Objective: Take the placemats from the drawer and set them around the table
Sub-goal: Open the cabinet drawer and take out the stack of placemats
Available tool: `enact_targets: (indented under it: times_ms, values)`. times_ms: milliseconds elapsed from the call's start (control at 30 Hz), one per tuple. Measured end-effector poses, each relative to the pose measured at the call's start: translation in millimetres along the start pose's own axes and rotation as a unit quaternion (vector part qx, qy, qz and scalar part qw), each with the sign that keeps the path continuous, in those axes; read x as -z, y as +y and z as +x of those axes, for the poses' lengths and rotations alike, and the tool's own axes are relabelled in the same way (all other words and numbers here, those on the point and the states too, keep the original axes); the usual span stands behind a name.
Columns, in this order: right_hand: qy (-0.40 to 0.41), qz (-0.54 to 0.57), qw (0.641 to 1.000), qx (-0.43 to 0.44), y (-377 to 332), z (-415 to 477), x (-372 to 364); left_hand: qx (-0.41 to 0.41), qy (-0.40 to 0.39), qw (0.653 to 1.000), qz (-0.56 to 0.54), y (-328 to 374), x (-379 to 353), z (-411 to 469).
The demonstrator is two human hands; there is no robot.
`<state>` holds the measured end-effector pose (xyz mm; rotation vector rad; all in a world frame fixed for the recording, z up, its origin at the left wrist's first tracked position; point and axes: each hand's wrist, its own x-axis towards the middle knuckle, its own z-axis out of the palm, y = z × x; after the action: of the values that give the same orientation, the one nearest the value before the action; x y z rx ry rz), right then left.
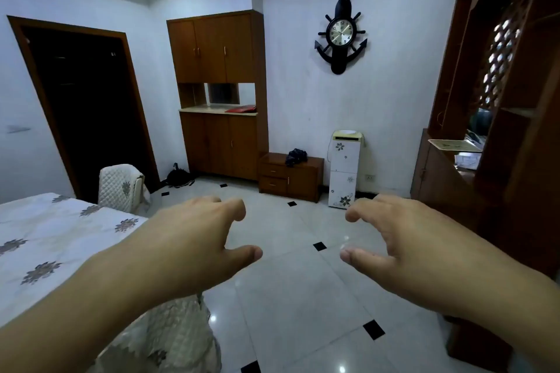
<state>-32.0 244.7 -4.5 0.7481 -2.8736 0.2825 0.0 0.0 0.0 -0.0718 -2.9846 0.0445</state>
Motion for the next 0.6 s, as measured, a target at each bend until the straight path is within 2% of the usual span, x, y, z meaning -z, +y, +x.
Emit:
enact_targets:
  times_ms: [300,600]
  values:
    - [-0.022,0.006,1.000,-0.006,9,81,-34,0.008,-0.022,1.000,0.008,-41,-39,71]
    - [-0.014,-0.023,0.998,-0.058,13,217,-64,-0.017,-0.045,0.999,0.007,-113,-69,202]
